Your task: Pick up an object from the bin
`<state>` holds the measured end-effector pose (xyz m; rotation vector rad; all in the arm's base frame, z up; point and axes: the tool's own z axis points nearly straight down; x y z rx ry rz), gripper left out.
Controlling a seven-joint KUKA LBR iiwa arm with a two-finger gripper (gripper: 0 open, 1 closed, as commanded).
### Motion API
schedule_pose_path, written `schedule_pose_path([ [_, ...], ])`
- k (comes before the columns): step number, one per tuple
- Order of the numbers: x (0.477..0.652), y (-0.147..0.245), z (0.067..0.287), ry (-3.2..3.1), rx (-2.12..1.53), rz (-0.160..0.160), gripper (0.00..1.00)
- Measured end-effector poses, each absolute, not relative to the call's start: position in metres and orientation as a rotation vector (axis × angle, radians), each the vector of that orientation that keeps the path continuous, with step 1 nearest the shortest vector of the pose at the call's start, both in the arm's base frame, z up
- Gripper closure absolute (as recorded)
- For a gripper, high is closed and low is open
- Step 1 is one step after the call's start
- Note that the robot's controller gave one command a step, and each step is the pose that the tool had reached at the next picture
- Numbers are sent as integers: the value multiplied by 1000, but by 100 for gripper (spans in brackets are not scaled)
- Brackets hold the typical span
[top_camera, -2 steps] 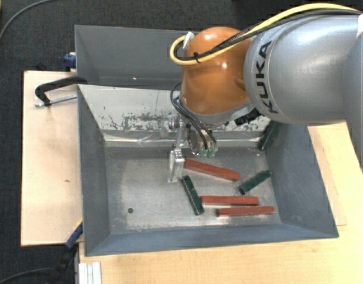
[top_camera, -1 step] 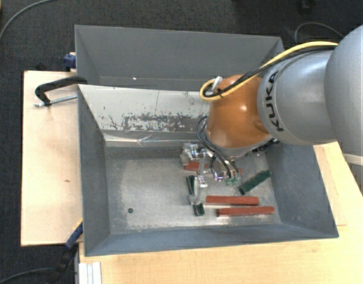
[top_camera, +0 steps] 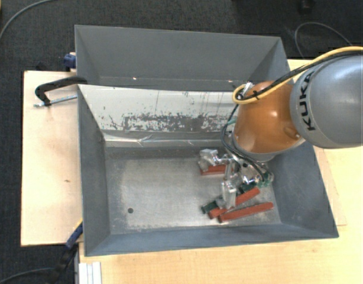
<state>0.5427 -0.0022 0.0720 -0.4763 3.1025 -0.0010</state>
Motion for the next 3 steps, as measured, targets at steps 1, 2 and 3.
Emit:
schedule_pose_path([
  [1, 591, -14, 72, 3095, -494, 0, 0],
  [2, 604, -39, 72, 3111, -377, 1, 0],
  [3, 606, -38, 75, 3109, -378, 2, 100],
])
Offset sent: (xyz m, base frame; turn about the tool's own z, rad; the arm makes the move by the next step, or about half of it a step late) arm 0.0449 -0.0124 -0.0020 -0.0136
